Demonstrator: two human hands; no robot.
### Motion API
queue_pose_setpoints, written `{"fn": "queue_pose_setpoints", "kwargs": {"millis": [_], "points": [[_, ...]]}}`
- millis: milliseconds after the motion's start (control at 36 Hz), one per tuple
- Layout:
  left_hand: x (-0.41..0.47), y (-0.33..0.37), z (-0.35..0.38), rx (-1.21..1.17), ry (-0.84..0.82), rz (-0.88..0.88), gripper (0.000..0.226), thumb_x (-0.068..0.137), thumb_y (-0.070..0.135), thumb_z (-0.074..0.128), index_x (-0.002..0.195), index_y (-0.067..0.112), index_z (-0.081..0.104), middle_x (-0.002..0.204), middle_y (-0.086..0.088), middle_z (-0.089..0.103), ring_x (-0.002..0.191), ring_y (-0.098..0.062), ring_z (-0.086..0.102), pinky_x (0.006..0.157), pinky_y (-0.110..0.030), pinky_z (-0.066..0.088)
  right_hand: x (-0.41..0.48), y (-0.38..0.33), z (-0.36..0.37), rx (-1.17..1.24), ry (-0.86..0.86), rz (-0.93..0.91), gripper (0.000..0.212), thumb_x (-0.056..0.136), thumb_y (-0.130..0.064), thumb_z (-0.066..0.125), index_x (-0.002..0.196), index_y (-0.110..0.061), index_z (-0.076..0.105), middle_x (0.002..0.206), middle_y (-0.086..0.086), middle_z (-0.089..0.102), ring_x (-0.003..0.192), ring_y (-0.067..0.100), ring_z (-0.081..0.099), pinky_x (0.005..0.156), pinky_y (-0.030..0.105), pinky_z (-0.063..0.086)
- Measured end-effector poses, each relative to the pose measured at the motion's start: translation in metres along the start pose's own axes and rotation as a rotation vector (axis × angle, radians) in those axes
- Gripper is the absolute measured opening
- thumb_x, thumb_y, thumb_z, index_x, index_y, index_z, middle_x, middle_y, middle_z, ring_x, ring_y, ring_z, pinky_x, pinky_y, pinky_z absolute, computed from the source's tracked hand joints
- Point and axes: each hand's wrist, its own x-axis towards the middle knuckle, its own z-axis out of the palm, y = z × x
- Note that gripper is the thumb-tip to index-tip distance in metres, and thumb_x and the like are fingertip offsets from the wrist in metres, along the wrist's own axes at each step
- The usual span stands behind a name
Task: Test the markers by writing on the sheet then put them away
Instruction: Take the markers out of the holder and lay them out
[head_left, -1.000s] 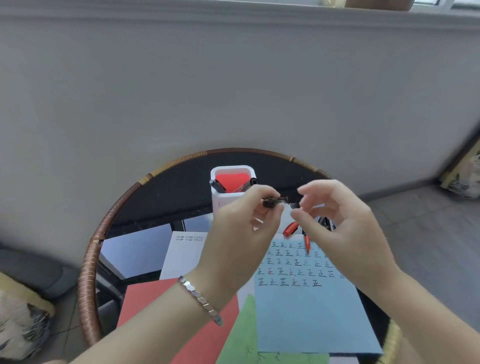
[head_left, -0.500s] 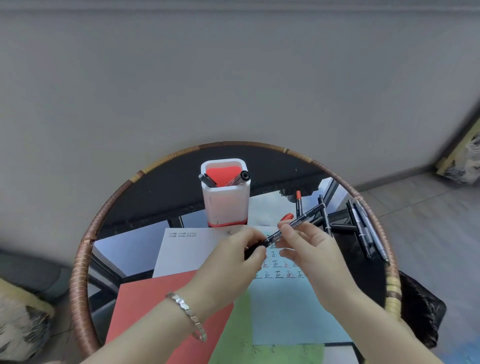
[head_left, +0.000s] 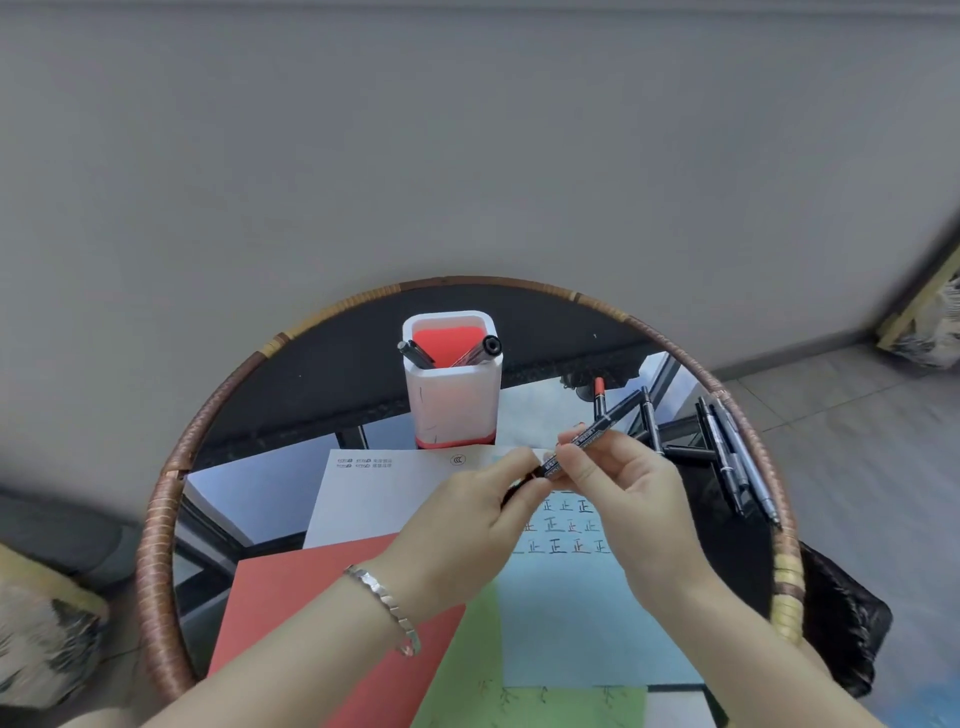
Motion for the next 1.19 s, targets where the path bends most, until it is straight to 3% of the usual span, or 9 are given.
{"fn": "queue_pose_setpoints", "kwargs": {"millis": [167, 250, 333, 444, 556, 694, 806, 1000, 1194], "points": [[-0.001, 0.002, -0.004, -0.047, -0.025, -0.131, 0.007, 0.096, 0.035, 0.034, 0.1, 0.032, 0.039, 0.044, 0.008, 0.034, 0.039, -0.008, 0.03, 0.042, -0.024, 0.023, 0.02, -0.018, -0.006, -0.122, -0.024, -0.002, 0.013, 0.09, -0.007, 0.052, 0.089, -0.015, 0.062, 0.075, 0.004, 0.065, 0.068, 0.015, 0.064, 0.061, 0.016, 0.052], [-0.003, 0.0, -0.008, -0.099, 0.038, -0.257, 0.012, 0.095, 0.02, 0.031, 0.106, 0.025, 0.033, 0.063, 0.001, 0.045, 0.046, -0.008, 0.033, 0.049, -0.027, 0.027, 0.048, -0.026, -0.012, -0.343, 0.015, 0.029, 0.022, 0.093, -0.014, 0.048, 0.114, -0.011, 0.053, 0.085, 0.005, 0.061, 0.06, 0.012, 0.062, 0.067, 0.028, 0.054], [-0.006, -0.008, -0.012, -0.106, 0.113, -0.308, 0.011, 0.094, 0.013, 0.031, 0.104, 0.019, 0.032, 0.081, -0.008, 0.053, 0.057, -0.016, 0.041, 0.056, -0.031, 0.033, 0.078, -0.024, -0.016, -0.632, -0.022, 0.126, 0.047, 0.091, -0.021, 0.052, 0.133, -0.013, 0.032, 0.083, 0.001, 0.06, 0.065, 0.008, 0.057, 0.06, 0.026, 0.047], [-0.007, -0.014, -0.011, -0.153, 0.155, -0.326, 0.008, 0.096, 0.018, 0.034, 0.101, 0.021, 0.029, 0.092, 0.005, 0.061, 0.073, -0.008, 0.054, 0.06, -0.012, 0.041, 0.102, -0.009, -0.006, -0.916, -0.095, 0.062, 0.028, 0.088, -0.027, 0.055, 0.113, -0.019, 0.044, 0.079, -0.002, 0.057, 0.062, 0.009, 0.05, 0.051, 0.024, 0.036], [-0.007, -0.014, -0.01, -0.188, 0.2, -0.327, 0.012, 0.095, 0.025, 0.041, 0.088, 0.025, 0.031, 0.099, 0.0, 0.064, 0.077, -0.006, 0.058, 0.06, -0.009, 0.041, 0.116, 0.012, 0.0, -1.126, -0.158, 0.013, 0.009, 0.088, -0.029, 0.055, 0.09, -0.02, 0.054, 0.072, -0.007, 0.052, 0.072, 0.016, 0.053, 0.063, 0.032, 0.045], [-0.007, -0.012, -0.013, -0.158, 0.229, -0.355, 0.009, 0.093, 0.03, 0.045, 0.089, 0.022, 0.042, 0.09, 0.006, 0.061, 0.083, -0.008, 0.059, 0.065, -0.016, 0.042, 0.116, 0.021, -0.011, -1.283, -0.137, -0.011, 0.016, 0.09, -0.028, 0.051, 0.097, -0.018, 0.061, 0.083, 0.001, 0.059, 0.083, 0.022, 0.055, 0.059, 0.029, 0.039], [0.001, -0.011, -0.01, -0.069, 0.259, -0.31, 0.01, 0.091, 0.028, 0.05, 0.091, 0.018, 0.053, 0.085, 0.011, 0.059, 0.076, -0.001, 0.054, 0.06, -0.01, 0.039, 0.111, 0.02, -0.023, -1.409, -0.162, -0.056, 0.024, 0.089, -0.033, 0.052, 0.107, -0.021, 0.063, 0.098, 0.005, 0.067, 0.106, 0.026, 0.05, 0.084, 0.037, 0.044], [0.033, -0.005, 0.013, 0.001, 0.248, -0.306, 0.016, 0.09, 0.026, 0.051, 0.097, 0.014, 0.058, 0.091, 0.002, 0.062, 0.081, -0.012, 0.056, 0.066, -0.021, 0.042, 0.103, 0.019, -0.034, -1.427, -0.225, -0.065, 0.029, 0.091, -0.034, 0.049, 0.11, -0.02, 0.066, 0.1, 0.001, 0.068, 0.11, 0.026, 0.044, 0.097, 0.041, 0.036], [0.047, -0.007, 0.023, 0.003, 0.281, -0.308, 0.021, 0.091, 0.024, 0.05, 0.109, 0.013, 0.053, 0.079, 0.008, 0.053, 0.074, -0.01, 0.051, 0.06, -0.021, 0.039, 0.103, 0.018, -0.035, -1.4, -0.245, -0.089, 0.023, 0.087, -0.023, 0.048, 0.095, -0.026, 0.069, 0.084, -0.002, 0.065, 0.1, 0.023, 0.049, 0.092, 0.038, 0.038]]}}
